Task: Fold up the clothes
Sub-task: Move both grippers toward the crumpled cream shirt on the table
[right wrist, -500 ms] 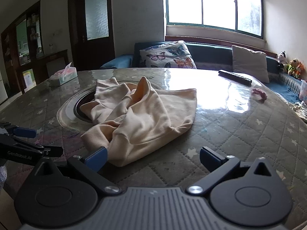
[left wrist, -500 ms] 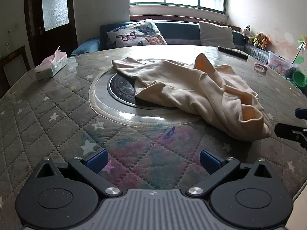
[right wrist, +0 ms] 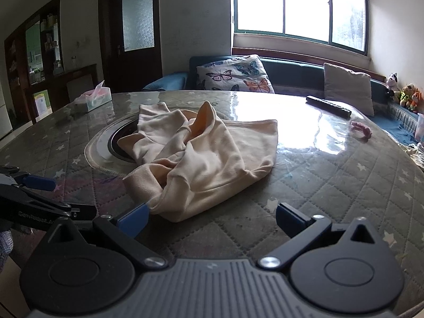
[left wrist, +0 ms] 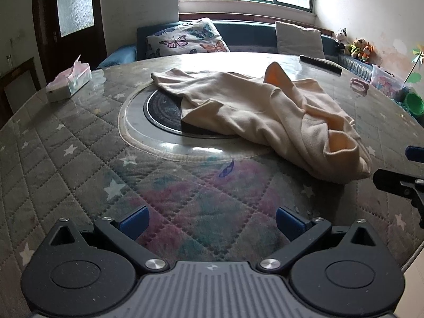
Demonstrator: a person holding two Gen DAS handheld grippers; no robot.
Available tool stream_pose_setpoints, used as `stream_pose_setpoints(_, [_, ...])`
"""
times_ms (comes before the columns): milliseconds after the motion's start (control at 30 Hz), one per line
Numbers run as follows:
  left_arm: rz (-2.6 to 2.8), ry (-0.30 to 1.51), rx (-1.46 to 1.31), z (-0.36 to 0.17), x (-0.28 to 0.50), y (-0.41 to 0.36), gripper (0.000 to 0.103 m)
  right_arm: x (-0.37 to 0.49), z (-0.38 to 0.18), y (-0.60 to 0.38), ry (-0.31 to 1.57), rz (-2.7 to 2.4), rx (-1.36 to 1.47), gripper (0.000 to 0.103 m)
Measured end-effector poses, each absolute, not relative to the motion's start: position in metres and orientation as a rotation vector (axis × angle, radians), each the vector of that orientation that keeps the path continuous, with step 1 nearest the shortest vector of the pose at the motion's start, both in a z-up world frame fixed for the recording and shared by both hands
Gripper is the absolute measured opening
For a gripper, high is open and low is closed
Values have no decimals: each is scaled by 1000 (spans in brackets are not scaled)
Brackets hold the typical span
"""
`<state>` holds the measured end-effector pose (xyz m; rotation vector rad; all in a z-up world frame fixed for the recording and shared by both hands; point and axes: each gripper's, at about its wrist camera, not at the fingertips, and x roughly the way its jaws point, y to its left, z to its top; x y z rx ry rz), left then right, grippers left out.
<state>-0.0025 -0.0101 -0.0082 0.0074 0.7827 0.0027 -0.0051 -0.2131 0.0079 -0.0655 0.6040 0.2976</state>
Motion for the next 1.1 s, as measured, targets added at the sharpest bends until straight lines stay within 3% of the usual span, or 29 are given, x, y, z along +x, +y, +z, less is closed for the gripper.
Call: stream_pose_setpoints(1100, [-14,796,25,-2,18,-15,103,14,10,-204,633,338,-70,103])
